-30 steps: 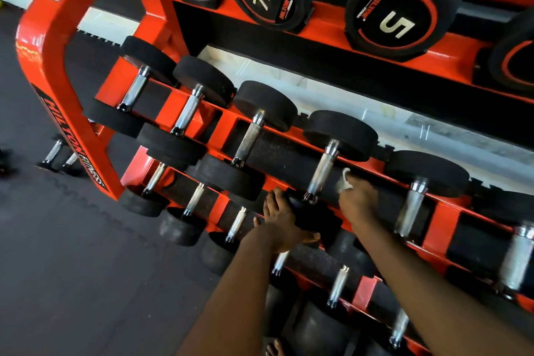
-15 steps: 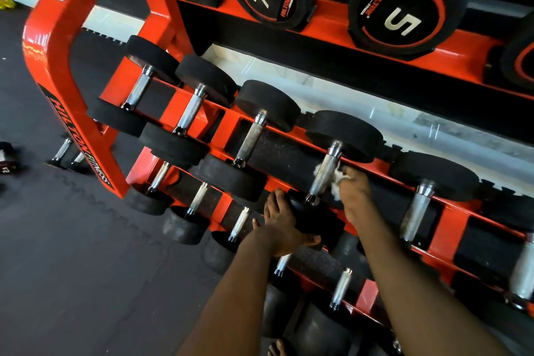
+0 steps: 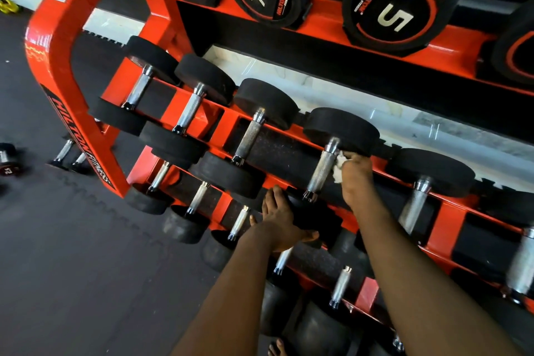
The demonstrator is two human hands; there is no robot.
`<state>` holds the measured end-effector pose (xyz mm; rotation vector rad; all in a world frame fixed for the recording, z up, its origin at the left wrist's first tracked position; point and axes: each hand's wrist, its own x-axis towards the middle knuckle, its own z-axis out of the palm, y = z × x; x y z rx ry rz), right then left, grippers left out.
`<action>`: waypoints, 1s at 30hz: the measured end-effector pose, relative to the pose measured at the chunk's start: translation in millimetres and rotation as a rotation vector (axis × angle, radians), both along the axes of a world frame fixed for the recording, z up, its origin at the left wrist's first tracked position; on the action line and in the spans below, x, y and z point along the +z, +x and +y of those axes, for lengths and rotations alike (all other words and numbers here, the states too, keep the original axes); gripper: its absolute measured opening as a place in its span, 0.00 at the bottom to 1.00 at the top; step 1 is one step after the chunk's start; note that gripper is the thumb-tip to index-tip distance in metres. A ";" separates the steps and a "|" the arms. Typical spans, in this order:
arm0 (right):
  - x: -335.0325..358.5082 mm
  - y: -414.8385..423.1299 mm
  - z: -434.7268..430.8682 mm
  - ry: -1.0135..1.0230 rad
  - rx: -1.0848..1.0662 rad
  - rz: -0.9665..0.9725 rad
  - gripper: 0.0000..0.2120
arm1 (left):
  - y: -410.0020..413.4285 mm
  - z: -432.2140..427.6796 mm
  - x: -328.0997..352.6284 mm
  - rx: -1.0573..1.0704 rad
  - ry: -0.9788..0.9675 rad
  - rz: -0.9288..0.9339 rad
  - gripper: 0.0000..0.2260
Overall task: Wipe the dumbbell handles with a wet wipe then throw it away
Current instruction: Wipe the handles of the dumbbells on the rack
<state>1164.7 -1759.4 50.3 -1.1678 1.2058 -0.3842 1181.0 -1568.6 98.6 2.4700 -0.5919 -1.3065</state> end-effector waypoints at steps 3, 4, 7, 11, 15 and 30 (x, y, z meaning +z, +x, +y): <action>6.1 0.8 18.5 0.043 0.130 -0.115 0.10 | -0.9 -1.8 4.6 -0.015 0.019 0.009 0.62; 5.1 -4.1 22.8 0.037 0.189 -0.103 0.12 | -1.0 -1.6 5.8 -0.026 0.021 0.001 0.61; -7.9 -16.1 23.6 0.030 0.301 -0.034 0.18 | 0.2 -2.0 9.9 -0.032 0.032 -0.019 0.61; -39.3 -27.7 28.6 -0.068 0.466 0.226 0.14 | -0.9 -1.2 8.4 -0.046 0.064 -0.013 0.61; -49.2 -37.8 24.5 -0.324 0.669 0.423 0.10 | -2.2 -4.4 9.4 -0.055 0.065 -0.032 0.61; 60.7 17.1 52.5 -0.092 0.472 -0.117 0.22 | 73.1 43.0 25.0 0.457 -0.188 -0.606 0.61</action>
